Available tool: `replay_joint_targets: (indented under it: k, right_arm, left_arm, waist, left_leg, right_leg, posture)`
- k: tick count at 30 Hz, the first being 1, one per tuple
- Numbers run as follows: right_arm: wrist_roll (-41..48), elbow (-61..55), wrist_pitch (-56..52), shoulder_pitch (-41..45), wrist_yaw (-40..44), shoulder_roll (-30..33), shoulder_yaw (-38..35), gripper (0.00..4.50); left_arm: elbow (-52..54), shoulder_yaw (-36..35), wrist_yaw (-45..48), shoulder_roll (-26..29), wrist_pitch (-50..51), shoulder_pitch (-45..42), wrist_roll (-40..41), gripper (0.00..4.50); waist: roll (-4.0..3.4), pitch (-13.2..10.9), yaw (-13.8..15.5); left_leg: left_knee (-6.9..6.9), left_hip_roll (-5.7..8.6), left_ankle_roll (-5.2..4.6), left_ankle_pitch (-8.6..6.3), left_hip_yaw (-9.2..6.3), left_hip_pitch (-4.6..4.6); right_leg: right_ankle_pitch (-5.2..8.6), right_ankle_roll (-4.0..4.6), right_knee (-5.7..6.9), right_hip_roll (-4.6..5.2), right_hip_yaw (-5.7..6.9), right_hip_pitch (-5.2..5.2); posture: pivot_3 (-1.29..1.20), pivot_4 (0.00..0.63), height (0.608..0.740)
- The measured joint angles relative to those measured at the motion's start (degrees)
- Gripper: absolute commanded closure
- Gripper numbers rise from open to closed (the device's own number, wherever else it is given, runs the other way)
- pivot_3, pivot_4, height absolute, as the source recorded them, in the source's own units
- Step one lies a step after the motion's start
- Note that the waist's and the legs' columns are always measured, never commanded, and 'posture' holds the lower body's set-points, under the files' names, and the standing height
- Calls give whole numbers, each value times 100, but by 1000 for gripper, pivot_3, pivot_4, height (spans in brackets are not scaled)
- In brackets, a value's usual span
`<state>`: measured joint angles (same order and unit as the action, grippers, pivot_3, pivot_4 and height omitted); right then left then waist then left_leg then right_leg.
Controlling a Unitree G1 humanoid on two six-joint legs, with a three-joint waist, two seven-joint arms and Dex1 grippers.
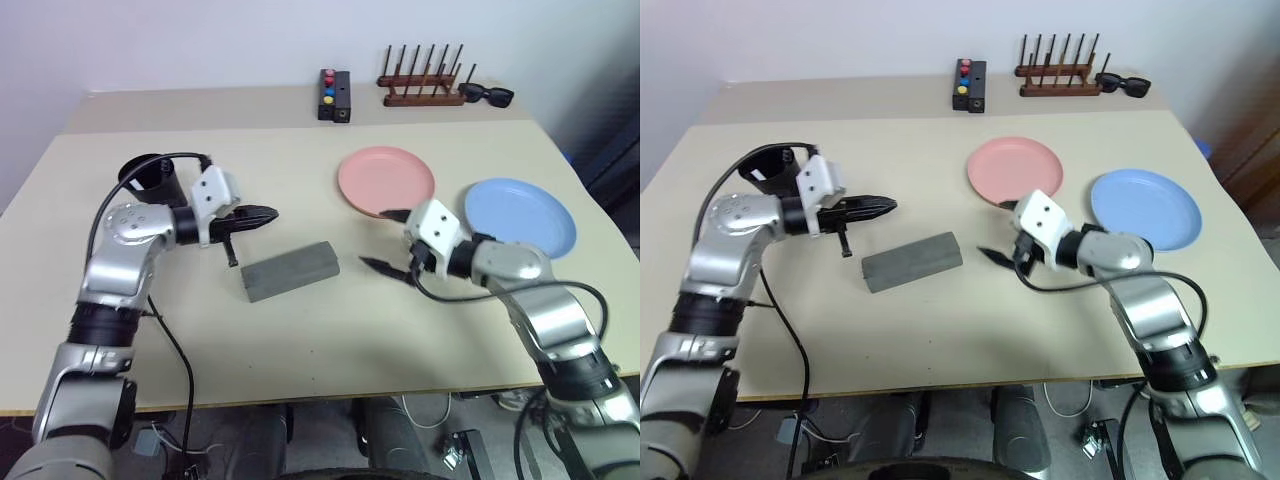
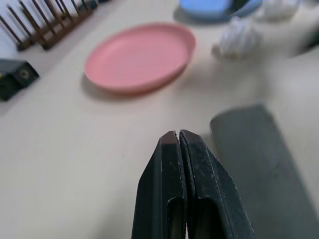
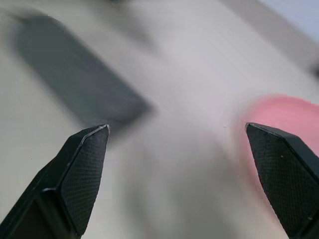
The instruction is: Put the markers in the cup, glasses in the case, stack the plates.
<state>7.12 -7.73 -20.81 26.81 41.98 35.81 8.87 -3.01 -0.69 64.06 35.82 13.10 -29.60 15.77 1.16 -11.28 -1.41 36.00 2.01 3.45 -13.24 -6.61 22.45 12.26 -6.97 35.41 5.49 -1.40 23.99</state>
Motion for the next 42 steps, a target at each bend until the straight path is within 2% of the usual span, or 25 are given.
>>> replay_joint_targets:
  k: [9,13,19,25,31,34,36,40,42]
  right_arm:
    - [-1598,2487,1057,1177,-728,-596,944,0]
    - [-2011,3380,1558,1548,-998,-793,1087,1285]
    - [-2263,3971,1929,1677,-1170,-918,1088,4478]
    - [-2379,3878,2089,1636,-1281,-943,1049,4478]
    - [-2314,2314,1847,1280,-1151,-414,550,4478]
    - [-1995,1325,1308,753,-914,105,-140,4478]
    - [-1799,754,994,105,-670,630,-684,4478]
    - [-1613,321,594,-1019,-399,1263,-1489,4478]
    - [-1550,279,420,-1358,-363,1341,-1763,4478]
  left_arm:
    - [1734,-312,-377,-49,943,1375,1100,4480]
    - [2159,-300,-709,-204,1213,1690,1312,4500]
    - [2469,-337,-1221,-375,1430,1833,1591,4500]
    - [2581,-334,-1518,-526,1518,1815,1747,4500]
    - [2558,-245,-1690,-749,1518,1640,1756,4500]
    - [2499,-179,-1683,-845,1522,1539,1774,4500]
    - [2360,-78,-1649,-920,1519,1450,1778,4500]
    - [2029,64,-1473,-1026,1477,1251,1772,4500]
    - [1856,204,-1403,-1118,1437,1092,1748,4500]
  waist:
    - [0,-1,22]
    - [0,-1,25]
    - [-1,0,21]
    - [-3,-2,19]
    - [-4,-3,59]
    - [-4,-2,102]
    - [-4,-2,124]
    - [-5,-2,60]
    - [-10,0,6]
  left_leg:
    - [0,0,0,0,1,4]
    - [1,1,1,1,0,3]
    - [-1,1,1,1,1,2]
    - [-2,1,1,1,1,2]
    - [2,2,1,1,0,6]
    - [2,4,0,0,-2,7]
    - [4,5,-5,-3,-2,4]
    - [10,6,-11,-7,5,-6]
    - [9,2,-14,-8,12,-15]
  right_leg:
    - [0,4,-2,0,-1,4]
    - [-1,4,-1,-1,-1,4]
    - [-1,4,-1,-1,-2,4]
    - [-1,4,-1,-2,-2,4]
    - [1,7,-6,-1,-2,1]
    - [10,22,-19,0,-2,-8]
    - [12,22,-30,3,0,-20]
    - [13,24,-30,5,-2,-31]
    - [13,25,-26,5,-4,-31]
  posture:
    - [0,150,739]
    - [0,150,739]
    - [0,150,739]
    - [0,150,739]
    - [0,150,739]
    - [0,150,739]
    - [0,150,739]
    - [0,150,739]
    - [0,150,739]
